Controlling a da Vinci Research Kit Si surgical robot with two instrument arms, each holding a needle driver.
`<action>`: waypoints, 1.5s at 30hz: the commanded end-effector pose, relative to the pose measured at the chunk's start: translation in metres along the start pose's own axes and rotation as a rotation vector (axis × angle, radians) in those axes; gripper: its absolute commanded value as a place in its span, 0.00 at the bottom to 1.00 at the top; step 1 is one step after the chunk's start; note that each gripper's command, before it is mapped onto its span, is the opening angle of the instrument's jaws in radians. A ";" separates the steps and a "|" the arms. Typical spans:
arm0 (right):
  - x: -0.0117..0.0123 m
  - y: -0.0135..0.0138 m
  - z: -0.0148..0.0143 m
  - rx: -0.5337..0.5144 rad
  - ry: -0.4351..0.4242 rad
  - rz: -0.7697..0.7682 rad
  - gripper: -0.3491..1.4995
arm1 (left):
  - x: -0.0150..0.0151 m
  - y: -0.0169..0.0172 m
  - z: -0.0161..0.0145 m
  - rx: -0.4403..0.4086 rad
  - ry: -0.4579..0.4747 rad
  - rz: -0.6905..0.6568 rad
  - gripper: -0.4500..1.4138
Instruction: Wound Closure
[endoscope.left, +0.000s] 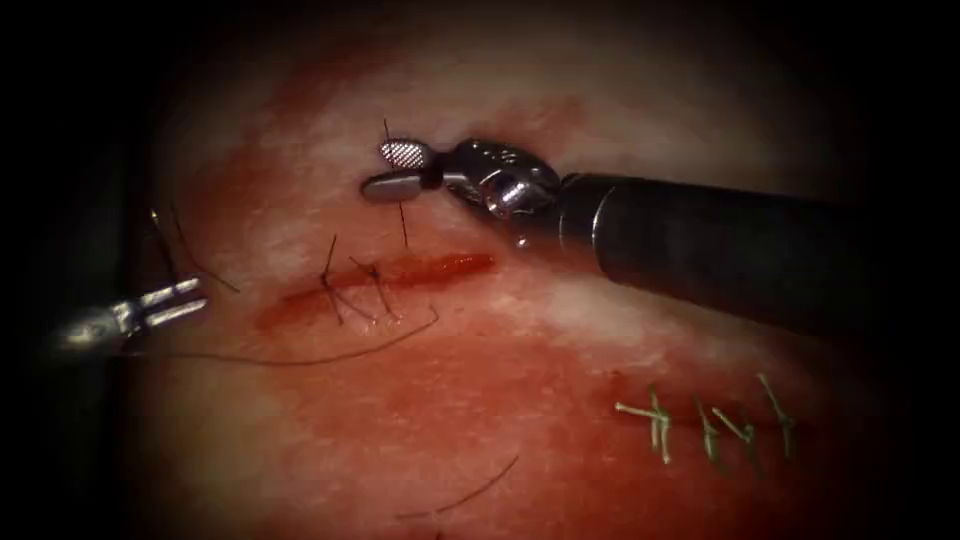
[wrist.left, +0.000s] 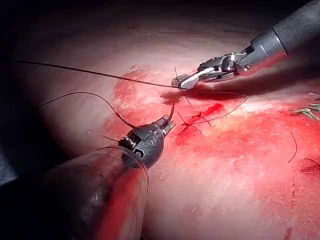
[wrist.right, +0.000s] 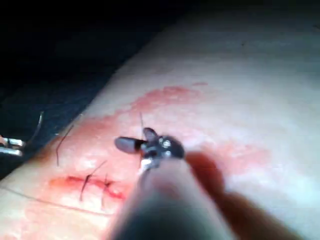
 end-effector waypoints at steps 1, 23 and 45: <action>0.0003 0.0002 0.0010 0.025 -0.007 0.000 0.00 | -0.0003 -0.0002 0.0008 0.000 0.001 0.001 0.00; 0.0006 -0.0027 -0.0016 0.093 0.081 -0.063 0.49 | -0.0013 -0.0014 0.0019 0.002 0.002 -0.001 0.00; -0.0001 -0.0035 -0.0066 0.042 0.173 -0.108 0.76 | -0.0111 -0.0095 0.0114 0.078 -0.076 -0.323 0.52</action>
